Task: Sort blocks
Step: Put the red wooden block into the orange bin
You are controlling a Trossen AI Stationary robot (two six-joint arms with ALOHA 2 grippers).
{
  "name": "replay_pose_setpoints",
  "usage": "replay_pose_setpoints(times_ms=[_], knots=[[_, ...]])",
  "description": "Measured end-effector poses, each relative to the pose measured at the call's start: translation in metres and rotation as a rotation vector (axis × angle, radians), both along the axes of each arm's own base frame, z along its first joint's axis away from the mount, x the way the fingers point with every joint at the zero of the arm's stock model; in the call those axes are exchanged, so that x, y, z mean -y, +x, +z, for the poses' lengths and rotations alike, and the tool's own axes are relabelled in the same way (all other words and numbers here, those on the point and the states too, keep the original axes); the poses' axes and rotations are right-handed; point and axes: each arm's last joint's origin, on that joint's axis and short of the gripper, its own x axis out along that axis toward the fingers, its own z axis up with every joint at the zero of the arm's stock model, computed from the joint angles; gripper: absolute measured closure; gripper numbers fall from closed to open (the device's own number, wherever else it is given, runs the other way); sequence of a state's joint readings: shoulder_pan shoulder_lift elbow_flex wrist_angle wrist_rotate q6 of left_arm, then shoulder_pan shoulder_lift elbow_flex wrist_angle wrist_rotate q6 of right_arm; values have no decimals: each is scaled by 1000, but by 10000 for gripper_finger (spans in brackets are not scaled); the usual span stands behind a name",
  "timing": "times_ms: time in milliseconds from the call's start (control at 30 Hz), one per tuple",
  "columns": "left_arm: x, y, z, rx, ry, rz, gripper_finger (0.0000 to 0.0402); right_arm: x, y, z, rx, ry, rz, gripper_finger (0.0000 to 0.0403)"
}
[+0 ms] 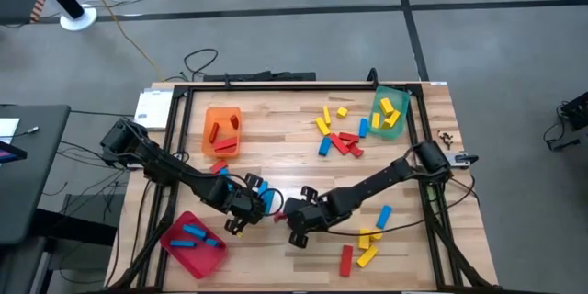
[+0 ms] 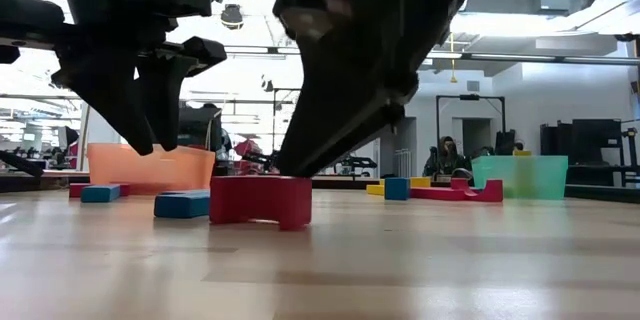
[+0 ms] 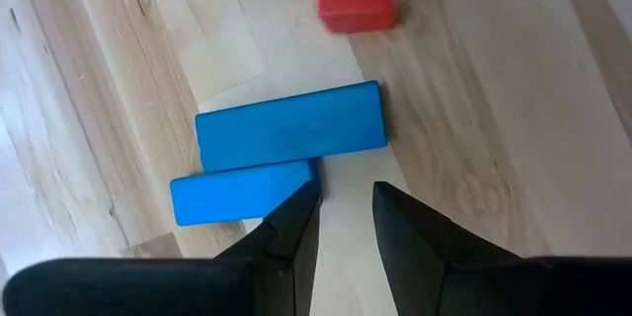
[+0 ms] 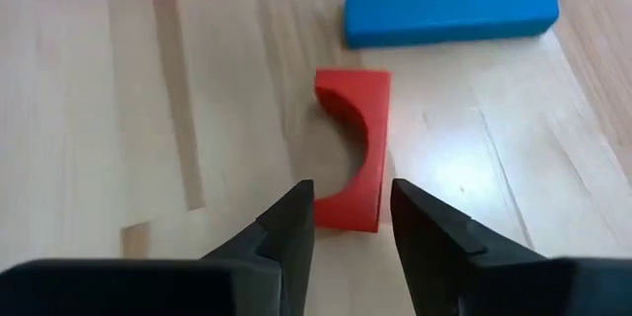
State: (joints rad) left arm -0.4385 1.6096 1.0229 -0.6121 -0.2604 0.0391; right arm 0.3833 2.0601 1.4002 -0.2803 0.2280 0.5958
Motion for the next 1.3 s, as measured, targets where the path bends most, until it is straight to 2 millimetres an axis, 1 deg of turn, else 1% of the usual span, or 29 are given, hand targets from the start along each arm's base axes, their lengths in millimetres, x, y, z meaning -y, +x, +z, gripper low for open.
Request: replay_pose_setpoints(times_ms=[133,333,500,600,700,767,867,967,1167,1300], knots=[[0,0,0,0,-1,2,310,-1,-2,11,26,-9,25,227],[0,0,0,-2,-5,13,310,-3,-2,10,32,-19,43,151],[0,0,0,-6,-15,16,310,-7,-2,0,13,-25,53,98],[0,0,0,-4,-19,15,310,-8,-1,-4,12,-26,53,79],[0,0,0,-3,-22,20,310,-9,4,-14,19,-29,51,69],[0,0,0,-4,-24,24,310,-7,4,-20,-2,-38,49,67],[1,-1,0,-8,-24,27,310,-7,4,-21,-9,-42,36,73],[1,-1,0,-9,-23,25,310,-7,3,-21,-8,-44,34,89],[1,0,0,4,-21,18,310,-7,3,-22,-15,-49,33,136],[1,0,0,9,-1,11,310,-8,2,-22,-19,-50,34,178]])
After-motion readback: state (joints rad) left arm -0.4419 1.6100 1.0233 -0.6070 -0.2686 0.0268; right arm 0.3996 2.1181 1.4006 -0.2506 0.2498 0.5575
